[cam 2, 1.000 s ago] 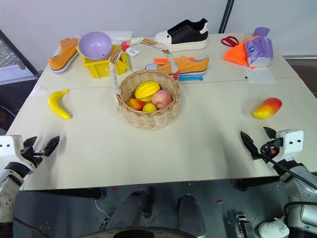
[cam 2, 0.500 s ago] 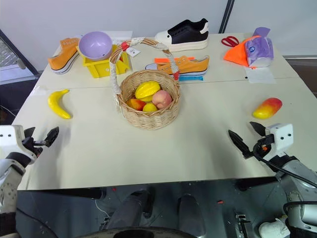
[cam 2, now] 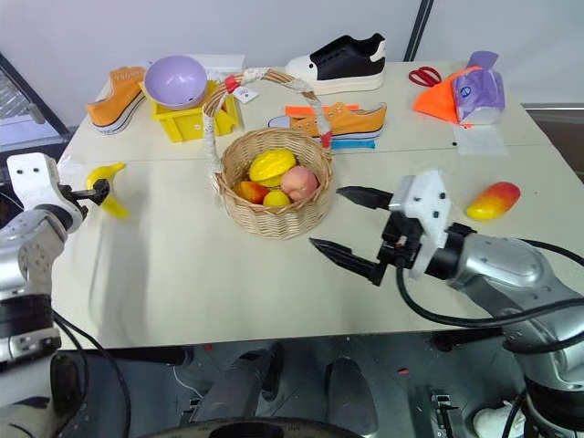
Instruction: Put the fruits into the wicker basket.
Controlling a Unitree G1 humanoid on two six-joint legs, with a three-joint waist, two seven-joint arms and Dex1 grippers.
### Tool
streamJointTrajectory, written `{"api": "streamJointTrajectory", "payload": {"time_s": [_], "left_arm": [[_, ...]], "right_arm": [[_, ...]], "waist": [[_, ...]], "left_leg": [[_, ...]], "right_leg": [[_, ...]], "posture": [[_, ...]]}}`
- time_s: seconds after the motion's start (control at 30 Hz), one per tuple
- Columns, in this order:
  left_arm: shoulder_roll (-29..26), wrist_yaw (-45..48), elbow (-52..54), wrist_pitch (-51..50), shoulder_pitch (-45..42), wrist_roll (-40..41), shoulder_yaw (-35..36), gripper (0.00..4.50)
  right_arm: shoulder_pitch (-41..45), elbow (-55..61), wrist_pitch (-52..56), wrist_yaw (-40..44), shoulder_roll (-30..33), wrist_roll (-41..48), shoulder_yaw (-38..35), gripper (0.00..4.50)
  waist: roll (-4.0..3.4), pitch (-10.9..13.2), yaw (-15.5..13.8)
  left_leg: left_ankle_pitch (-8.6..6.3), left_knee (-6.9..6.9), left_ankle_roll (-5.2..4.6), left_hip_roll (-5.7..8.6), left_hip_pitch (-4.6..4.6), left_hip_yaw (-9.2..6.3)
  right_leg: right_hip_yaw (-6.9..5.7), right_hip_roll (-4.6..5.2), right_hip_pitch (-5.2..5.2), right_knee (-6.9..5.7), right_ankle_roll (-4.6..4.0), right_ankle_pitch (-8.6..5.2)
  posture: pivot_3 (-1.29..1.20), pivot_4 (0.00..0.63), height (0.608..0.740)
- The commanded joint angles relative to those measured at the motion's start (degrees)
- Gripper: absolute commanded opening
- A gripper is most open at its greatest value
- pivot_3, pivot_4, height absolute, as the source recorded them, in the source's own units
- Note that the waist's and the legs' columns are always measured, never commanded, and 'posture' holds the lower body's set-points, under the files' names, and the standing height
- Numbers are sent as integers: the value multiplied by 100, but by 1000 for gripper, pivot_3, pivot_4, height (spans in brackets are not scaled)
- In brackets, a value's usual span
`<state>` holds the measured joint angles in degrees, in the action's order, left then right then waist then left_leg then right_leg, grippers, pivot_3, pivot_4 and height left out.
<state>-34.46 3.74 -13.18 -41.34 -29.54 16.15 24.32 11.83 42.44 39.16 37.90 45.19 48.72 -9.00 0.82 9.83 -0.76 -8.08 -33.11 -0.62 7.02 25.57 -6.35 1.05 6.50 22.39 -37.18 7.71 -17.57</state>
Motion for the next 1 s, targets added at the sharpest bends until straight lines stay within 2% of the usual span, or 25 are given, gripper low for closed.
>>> {"api": "streamJointTrajectory", "payload": {"time_s": [0.03, 0.17, 0.47, 0.5, 0.53, 0.7, 0.73, 0.83, 0.9, 0.97, 1.0], "left_arm": [[92, -294, -293, -167, -433, -118, -23, 4500], [253, -509, -871, -275, -875, -160, -28, 4500], [207, -711, -1970, -289, -1424, -343, -104, 4500], [211, -722, -2020, -257, -1449, -345, -88, 3942], [231, -714, -2056, -180, -1470, -313, -41, 3672], [218, -752, -2148, -42, -1519, -298, 36, 1036], [191, -753, -2129, -16, -1502, -323, 19, 656], [80, -570, -1484, 342, -1102, -313, 88, 638], [126, -165, -867, 774, -783, 67, 432, 638], [43, 795, -4, 1347, -219, 504, 637, 638], [44, 1380, 491, 1427, 63, 971, 855, 638]], "right_arm": [[308, 91, -76, -50, -132, -30, 236, 4470], [509, 61, -125, -38, -270, -85, 437, 4470], [447, 117, -211, -36, -349, -280, 581, 4470], [436, 114, -223, -37, -358, -314, 591, 4500], [424, 108, -240, -35, -363, -368, 611, 4500], [366, 128, -263, -28, -400, -499, 647, 4500], [353, 134, -266, -25, -405, -516, 644, 4500], [307, 113, -300, 7, -373, -581, 599, 4500], [265, 51, -338, 44, -328, -621, 525, 4500], [165, -85, -414, 142, -246, -693, 382, 4500], [109, -234, -466, 210, -201, -717, 235, 4500]], "waist": [[2, -1, -11], [17, -3, 0], [22, -4, 8], [23, -5, 7], [24, -5, 6], [24, -5, 10], [24, -5, 8], [25, -5, 25], [25, -5, 39], [25, -5, 47], [24, -5, 47]], "left_leg": [[0, -1, 0, 1, 0, -2], [0, -4, 0, 4, 0, -2], [1, -7, 0, 3, -1, -2], [1, -8, 0, 4, -1, -2], [1, -9, 0, 4, -1, -2], [1, -11, 0, 4, -2, -2], [1, -11, 0, 4, -2, -2], [1, -11, 0, 3, -2, -2], [1, -10, 0, 3, -1, 0], [1, -9, 0, 1, -1, 0], [1, -8, 1, 1, -1, 1]], "right_leg": [[-1, 0, -1, 0, 7, 4], [-3, 0, -4, 0, 18, 11], [-4, -3, -1, -12, 19, 12], [-4, -3, 0, -12, 20, 12], [-4, -3, -1, -13, 20, 12], [-3, -3, -1, -15, 20, 13], [-3, -3, -1, -16, 20, 13], [-2, -3, -1, -16, 20, 13], [4, -2, 1, -16, 20, 14], [5, -3, 3, -16, 19, 14], [5, -1, 2, -15, 18, 14]], "posture": [[0, 150, 740], [0, 150, 740], [0, 150, 740], [0, 150, 740], [0, 150, 740], [0, 150, 740], [0, 150, 740], [0, 150, 740], [0, 150, 740], [0, 150, 740], [0, 150, 740]]}}
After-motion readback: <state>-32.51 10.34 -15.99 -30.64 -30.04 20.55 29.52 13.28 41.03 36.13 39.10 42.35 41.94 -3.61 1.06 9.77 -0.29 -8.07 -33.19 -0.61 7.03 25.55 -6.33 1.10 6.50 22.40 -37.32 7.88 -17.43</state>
